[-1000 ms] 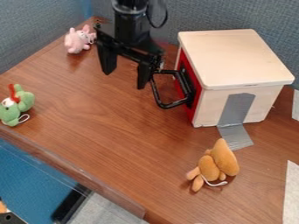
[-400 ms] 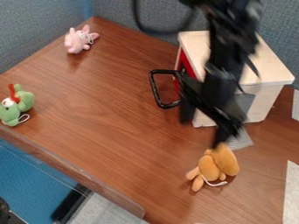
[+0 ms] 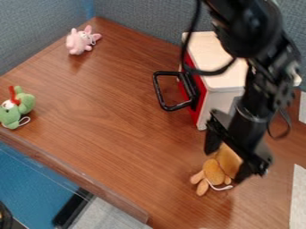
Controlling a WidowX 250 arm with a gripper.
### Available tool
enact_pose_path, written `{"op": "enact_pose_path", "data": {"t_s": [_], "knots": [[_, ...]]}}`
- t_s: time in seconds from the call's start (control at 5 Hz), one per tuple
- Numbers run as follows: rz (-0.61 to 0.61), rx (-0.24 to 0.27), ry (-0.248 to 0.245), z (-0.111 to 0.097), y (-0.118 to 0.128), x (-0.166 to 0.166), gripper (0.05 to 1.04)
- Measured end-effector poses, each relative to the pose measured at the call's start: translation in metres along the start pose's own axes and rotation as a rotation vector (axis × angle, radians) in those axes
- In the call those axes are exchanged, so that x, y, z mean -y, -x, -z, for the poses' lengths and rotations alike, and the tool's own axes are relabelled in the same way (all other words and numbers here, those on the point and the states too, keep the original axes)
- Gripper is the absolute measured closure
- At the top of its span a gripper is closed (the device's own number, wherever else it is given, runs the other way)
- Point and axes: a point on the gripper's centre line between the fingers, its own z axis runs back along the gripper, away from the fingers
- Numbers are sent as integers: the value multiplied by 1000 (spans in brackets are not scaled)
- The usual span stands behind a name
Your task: Move the orange bunny to the bottom center of table
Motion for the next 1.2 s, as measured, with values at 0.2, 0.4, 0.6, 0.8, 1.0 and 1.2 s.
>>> {"op": "enact_pose_path", "data": {"t_s": [0.2,0.4,0.6,0.8,1.0,1.2], "knots": [[13,-37,-50,16,0,-1,83],[9,-74,-32,26,3,3,83],[-8,-86,-24,29,3,2,127],[-28,-85,-44,24,9,-5,364],[-66,-3,-75,-14,14,-22,483],[-151,11,-78,-32,44,-53,497]]}}
